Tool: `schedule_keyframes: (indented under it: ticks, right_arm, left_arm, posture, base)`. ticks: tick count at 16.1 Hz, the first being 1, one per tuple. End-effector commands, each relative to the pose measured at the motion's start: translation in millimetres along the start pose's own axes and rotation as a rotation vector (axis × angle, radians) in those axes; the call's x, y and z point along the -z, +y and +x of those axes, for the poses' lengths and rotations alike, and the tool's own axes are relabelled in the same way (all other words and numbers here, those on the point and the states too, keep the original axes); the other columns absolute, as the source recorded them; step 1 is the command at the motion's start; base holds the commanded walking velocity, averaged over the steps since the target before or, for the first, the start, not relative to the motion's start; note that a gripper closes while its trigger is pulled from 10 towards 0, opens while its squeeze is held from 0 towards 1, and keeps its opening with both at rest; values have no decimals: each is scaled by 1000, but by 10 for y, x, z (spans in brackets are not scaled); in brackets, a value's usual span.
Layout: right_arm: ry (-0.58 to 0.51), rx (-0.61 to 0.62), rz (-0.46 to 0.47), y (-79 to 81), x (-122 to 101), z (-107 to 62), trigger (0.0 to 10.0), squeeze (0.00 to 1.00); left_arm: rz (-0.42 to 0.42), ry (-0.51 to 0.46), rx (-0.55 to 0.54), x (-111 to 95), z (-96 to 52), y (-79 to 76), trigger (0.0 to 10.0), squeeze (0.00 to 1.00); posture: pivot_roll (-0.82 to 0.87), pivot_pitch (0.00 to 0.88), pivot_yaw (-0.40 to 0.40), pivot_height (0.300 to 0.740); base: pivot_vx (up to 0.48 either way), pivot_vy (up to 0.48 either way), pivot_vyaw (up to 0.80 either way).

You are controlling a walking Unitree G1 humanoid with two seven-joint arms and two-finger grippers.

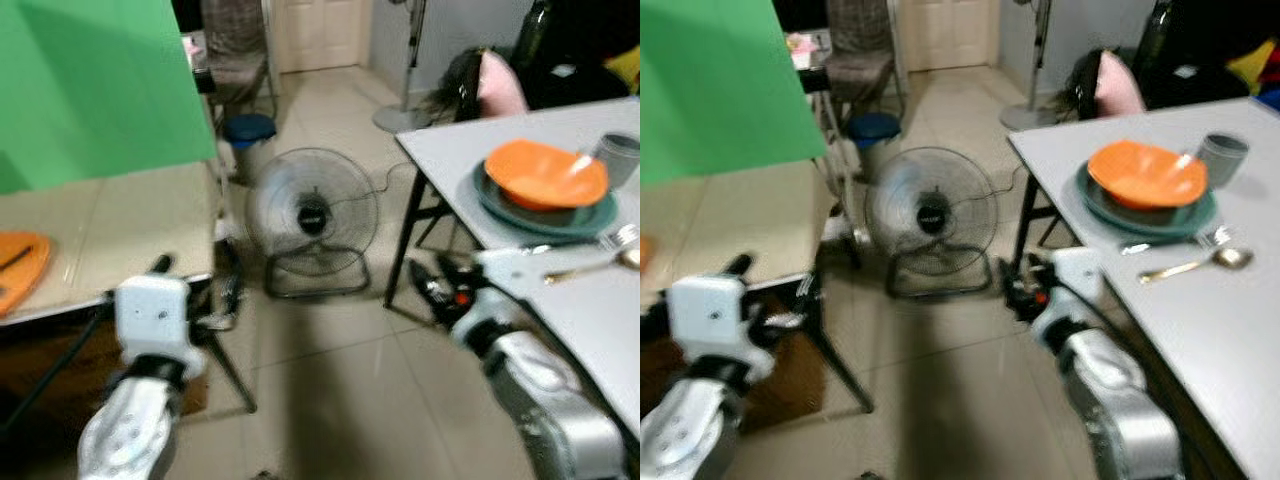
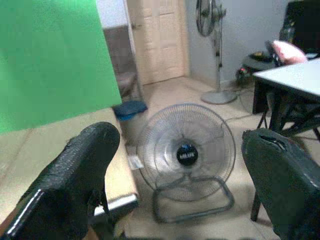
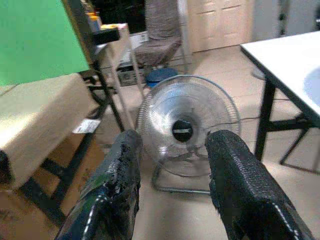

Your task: Setting the table

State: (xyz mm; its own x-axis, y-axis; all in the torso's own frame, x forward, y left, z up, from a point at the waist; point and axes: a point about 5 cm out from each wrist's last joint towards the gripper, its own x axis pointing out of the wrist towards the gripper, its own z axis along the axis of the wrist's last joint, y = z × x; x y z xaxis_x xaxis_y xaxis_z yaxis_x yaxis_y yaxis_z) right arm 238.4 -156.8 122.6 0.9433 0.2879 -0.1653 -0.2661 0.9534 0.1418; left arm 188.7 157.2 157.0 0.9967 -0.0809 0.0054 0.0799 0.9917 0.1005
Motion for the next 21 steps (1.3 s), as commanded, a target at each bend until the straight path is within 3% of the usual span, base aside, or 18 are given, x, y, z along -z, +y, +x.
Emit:
schedule_keyframes:
  ticks: [1,12,14,16,21]
  right_arm:
    - [-24,-34,-3,95,-57,6,10000,0]
    - [-5,-97,12,196,-60,73,10000,0]
    - [10,-146,-35,252,-60,90,10000,0]
    - [5,-188,-56,312,-73,104,10000,0]
    - [8,-250,-60,377,-82,150,10000,0]
  left_arm:
    - [22,19,-16,21,-10,63,10000,0]
    - [38,23,-38,8,-44,117,10000,0]
    - [6,-3,-66,-33,-41,136,10000,0]
    - [-20,-27,-77,-79,-28,145,10000,0]
    - [14,-23,-70,-89,-56,159,10000,0]
  posture:
    - [-48,1,53,740]
    - [-25,0,29,740]
    - [-21,0,30,740]
    - [-18,0,29,740]
    - [-6,0,23,740]
  base:
    - [0,416,0]
    - [0,394,0]
    - [0,0,0]
    - [272,0,800]
    - [360,0,800]
